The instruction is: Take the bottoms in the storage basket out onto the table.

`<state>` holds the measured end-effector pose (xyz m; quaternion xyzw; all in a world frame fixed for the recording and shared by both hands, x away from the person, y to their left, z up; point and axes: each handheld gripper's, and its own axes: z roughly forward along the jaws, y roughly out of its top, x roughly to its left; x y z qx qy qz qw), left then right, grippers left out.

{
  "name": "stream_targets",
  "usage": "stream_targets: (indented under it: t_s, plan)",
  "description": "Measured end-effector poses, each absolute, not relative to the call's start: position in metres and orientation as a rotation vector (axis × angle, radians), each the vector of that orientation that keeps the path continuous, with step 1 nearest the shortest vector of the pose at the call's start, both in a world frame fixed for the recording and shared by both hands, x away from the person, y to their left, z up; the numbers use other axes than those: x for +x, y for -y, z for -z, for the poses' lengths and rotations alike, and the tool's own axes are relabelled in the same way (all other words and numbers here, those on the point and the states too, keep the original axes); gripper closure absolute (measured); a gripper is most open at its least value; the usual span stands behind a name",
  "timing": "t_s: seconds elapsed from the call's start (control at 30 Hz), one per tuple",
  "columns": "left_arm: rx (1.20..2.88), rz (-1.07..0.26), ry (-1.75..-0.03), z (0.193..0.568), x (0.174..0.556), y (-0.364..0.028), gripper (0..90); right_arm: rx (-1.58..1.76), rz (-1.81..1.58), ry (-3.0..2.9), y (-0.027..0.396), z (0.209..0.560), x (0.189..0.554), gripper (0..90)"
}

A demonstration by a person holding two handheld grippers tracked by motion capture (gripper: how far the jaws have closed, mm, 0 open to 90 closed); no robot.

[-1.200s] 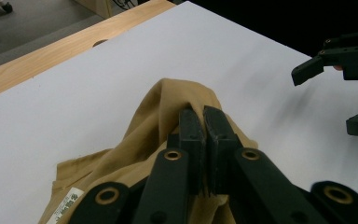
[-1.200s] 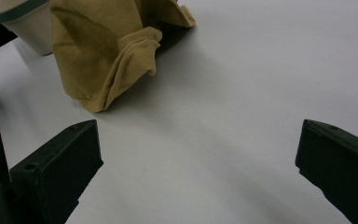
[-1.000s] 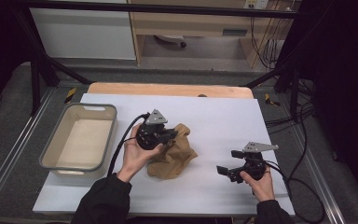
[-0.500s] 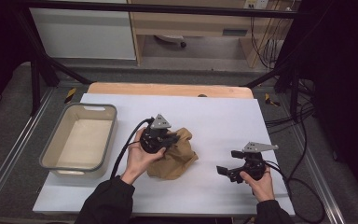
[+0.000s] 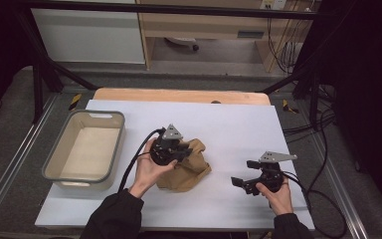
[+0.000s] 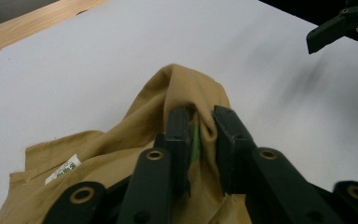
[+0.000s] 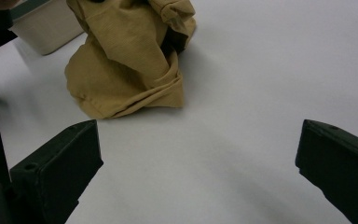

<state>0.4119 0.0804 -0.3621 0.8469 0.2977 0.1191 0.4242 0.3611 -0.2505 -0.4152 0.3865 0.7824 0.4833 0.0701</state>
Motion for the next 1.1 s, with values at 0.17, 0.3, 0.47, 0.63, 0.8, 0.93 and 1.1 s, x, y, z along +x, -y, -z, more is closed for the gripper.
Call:
stream_targets:
  t_s: [0.17,0.3,0.47,0.63,0.8,0.93,1.1]
  plan:
    - [2.121,-0.314,-0.754,0.3622,0.4124,-0.0811,61.9,1.161,-1.451,-2.355,0.2504,0.4154,0.3612,0.6]
    - [2.125,-0.309,-0.761,0.3621,0.4117,-0.0806,54.2,1.161,-1.45,-2.355,0.2504,0.4154,0.3612,0.6]
    - [2.125,-0.291,-0.768,0.3616,0.4111,-0.0801,47.0,1.161,-1.453,-2.356,0.2504,0.4152,0.361,0.6]
    - [2.125,-0.28,-0.77,0.3603,0.4103,-0.0814,39.5,1.166,-1.453,-2.354,0.2504,0.4152,0.361,0.6]
    - [2.131,-0.276,-0.772,0.3572,0.4088,-0.0833,32.7,1.167,-1.452,-2.355,0.2504,0.4152,0.361,0.6]
    - [2.138,-0.281,-0.78,0.3556,0.408,-0.0858,27.1,1.165,-1.454,-2.353,0.2505,0.4151,0.361,0.6]
    - [2.13,-0.268,-0.779,0.3527,0.4065,-0.0893,21.0,1.163,-1.452,-2.355,0.2504,0.4152,0.3611,0.6]
